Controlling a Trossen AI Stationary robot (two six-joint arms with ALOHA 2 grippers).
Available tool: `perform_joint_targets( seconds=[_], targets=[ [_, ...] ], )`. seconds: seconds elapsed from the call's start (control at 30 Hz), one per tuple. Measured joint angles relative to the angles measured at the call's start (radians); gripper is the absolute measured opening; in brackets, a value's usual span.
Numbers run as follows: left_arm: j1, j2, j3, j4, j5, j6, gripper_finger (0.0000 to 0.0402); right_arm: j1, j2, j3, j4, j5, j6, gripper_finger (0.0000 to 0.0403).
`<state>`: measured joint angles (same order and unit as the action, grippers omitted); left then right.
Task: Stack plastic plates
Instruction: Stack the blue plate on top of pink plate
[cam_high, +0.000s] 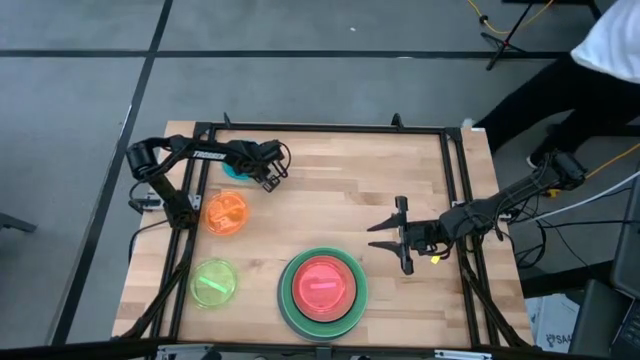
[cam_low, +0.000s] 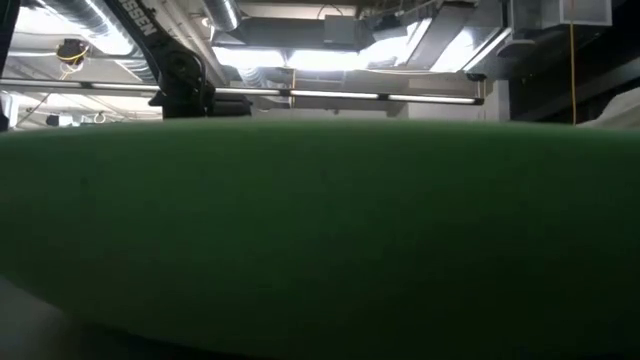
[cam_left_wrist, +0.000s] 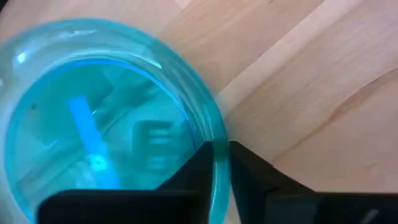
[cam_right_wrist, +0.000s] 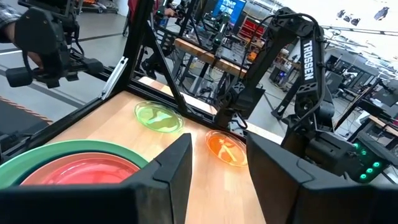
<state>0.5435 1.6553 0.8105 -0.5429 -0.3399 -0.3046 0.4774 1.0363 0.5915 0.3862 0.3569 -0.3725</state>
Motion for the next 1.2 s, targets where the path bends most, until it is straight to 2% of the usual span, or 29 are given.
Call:
perform_joint_targets(
  seconds=[0.13,0.27,0.6,0.87,1.2],
  targets=[
    [-0.028,0.003,-0.003,-0.001,-0.056,0.004,0.0006,0.000,0.000,0.000,-0.002,0.000,0.001,0.0149],
    [-0.074,0.004,-0.004,-0.005,-0.091,0.020,0.0005,0.000,0.000,0.000,-0.003,0.001,0.001,0.0149],
    [-0.231,-0.007,0.006,-0.030,-0.064,0.003,0.0002,0.000,0.000,0.000,-0.017,0.001,0.001,0.0149],
    [-0.400,-0.013,0.131,-0.116,-0.057,-0.007,0.0002,0.000,0.000,0.001,-0.016,0.002,0.001,0.0149],
    [-0.678,-0.014,0.324,-0.129,-0.071,0.026,0.0002,0.000,0.000,0.001,-0.013,0.002,-0.014,0.0149]
  ],
)
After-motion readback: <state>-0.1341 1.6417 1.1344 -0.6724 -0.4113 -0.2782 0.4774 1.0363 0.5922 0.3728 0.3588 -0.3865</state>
